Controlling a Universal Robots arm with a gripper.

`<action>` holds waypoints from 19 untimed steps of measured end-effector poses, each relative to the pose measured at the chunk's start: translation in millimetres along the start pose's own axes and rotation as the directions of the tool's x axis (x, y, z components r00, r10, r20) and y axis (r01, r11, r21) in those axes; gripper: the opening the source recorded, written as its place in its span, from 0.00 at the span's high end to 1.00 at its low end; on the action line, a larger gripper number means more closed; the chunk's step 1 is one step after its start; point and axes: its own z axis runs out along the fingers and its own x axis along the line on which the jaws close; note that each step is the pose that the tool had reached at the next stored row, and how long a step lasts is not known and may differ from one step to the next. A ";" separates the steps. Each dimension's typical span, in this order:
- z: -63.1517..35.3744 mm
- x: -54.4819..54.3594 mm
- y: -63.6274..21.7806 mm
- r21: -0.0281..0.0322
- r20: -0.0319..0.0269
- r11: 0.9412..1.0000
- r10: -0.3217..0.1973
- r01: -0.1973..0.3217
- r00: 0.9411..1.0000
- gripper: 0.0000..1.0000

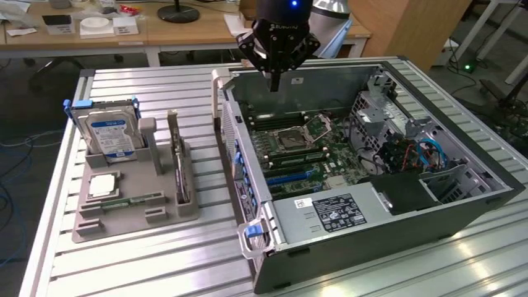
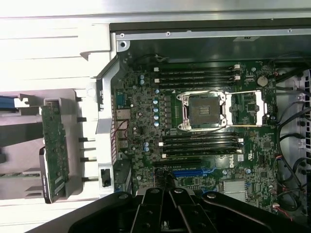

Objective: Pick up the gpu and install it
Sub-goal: 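Reach for the gpu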

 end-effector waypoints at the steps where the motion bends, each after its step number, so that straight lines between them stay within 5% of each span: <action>1: 0.0 0.6 0.0 0.000 0.000 1.000 0.000 0.000 1.000 0.89; 19: -0.3 10.5 -0.9 0.000 0.000 1.000 0.000 0.000 1.000 0.89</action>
